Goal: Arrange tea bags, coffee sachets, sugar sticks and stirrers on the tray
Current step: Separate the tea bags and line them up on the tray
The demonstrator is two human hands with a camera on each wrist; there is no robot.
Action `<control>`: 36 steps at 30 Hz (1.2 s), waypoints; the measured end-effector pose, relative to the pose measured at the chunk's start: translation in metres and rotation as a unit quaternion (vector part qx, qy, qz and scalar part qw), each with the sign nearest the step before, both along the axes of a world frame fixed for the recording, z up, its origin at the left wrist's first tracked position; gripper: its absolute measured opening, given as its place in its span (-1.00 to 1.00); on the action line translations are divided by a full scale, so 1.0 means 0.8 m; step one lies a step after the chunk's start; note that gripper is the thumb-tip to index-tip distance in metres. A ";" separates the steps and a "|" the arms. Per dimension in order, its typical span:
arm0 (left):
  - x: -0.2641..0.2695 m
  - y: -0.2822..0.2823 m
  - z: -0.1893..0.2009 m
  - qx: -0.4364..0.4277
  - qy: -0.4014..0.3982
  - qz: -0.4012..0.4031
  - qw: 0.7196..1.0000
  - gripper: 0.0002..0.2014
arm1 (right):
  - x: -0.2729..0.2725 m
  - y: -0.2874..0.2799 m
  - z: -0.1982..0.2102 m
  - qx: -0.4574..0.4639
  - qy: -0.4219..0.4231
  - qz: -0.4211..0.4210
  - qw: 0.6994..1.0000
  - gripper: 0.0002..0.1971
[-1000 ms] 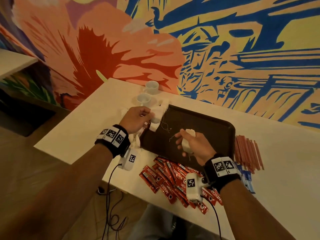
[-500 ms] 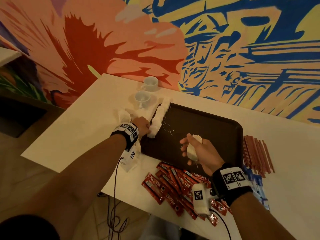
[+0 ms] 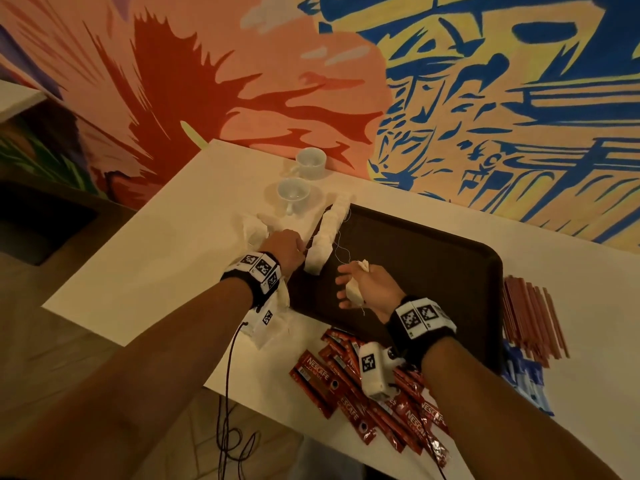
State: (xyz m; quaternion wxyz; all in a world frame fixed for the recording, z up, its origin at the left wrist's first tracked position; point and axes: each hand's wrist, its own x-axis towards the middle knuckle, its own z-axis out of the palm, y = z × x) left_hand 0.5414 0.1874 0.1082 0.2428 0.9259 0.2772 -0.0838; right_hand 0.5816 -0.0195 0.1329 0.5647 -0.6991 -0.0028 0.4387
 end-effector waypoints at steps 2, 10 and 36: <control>-0.004 0.002 0.000 0.002 0.008 -0.019 1.000 -0.84 | 0.002 0.019 -0.013 -0.022 0.011 0.005 1.000 -0.70; -0.019 0.000 -0.008 0.004 0.026 -0.095 0.995 -0.78 | 0.013 0.060 -0.054 -0.061 0.022 -0.034 0.997 -0.61; -0.019 -0.007 0.003 0.042 0.042 -0.134 0.989 -0.70 | 0.021 0.085 -0.056 -0.094 -0.001 0.028 0.995 -0.54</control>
